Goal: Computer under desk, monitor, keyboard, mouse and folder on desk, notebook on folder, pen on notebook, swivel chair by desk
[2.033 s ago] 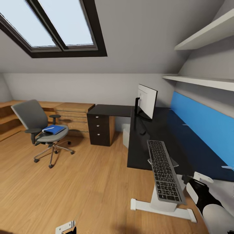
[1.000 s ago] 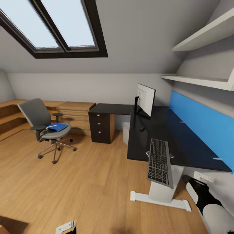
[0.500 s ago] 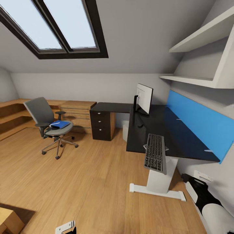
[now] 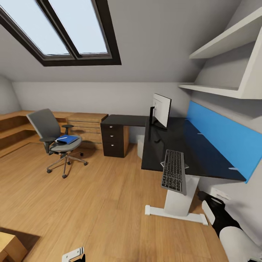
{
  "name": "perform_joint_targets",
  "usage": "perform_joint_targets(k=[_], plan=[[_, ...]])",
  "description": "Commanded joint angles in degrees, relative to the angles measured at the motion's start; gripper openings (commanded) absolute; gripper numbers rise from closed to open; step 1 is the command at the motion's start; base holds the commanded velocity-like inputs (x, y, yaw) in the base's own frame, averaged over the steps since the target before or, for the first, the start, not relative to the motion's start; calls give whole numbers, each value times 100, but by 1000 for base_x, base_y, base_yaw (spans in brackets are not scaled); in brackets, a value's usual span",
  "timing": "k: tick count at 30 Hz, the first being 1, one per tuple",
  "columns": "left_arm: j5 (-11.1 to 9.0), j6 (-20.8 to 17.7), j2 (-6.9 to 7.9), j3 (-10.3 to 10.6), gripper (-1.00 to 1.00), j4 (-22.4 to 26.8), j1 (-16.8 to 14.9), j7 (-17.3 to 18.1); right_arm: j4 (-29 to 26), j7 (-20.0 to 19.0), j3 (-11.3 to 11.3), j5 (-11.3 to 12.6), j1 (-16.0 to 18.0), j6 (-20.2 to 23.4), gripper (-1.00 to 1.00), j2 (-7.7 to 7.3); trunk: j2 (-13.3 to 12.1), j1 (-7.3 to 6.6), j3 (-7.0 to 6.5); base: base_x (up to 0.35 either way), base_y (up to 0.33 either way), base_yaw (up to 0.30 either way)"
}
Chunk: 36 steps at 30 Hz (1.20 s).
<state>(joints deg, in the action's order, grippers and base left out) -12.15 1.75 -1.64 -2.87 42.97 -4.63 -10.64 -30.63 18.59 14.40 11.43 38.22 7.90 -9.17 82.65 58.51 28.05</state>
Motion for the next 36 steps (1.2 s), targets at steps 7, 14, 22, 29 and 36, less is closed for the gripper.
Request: perform_joint_targets(k=[7, 14, 22, 29, 36], plan=[[-60, 21, -3, -3, 100, 1, -2, -1, -83, 30, 2, 35, 1, 28, 100, 55, 3, 0, -5, 0, 0, -51], [-60, 27, -3, -2, 100, 1, -2, 0, -83, 30, 2, 35, 1, 28, 100, 48, 3, 0, -48, -50, 0, -206], [-60, 27, -3, -3, 100, 2, -2, 0, -83, 25, 2, 35, 1, 28, 100, 47, 3, 0, -91, -275, 3, -237], [-60, 25, -3, -3, 100, 1, -2, 0, -68, 30, -6, 35, 1, 28, 100, 69, 3, 0, -102, -326, 73, -97], [-60, 18, -3, -3, 100, 1, -2, 0, -53, 6, -7, 57, 0, 50, 100, 86, 3, 0, -103, -280, 97, -11]])
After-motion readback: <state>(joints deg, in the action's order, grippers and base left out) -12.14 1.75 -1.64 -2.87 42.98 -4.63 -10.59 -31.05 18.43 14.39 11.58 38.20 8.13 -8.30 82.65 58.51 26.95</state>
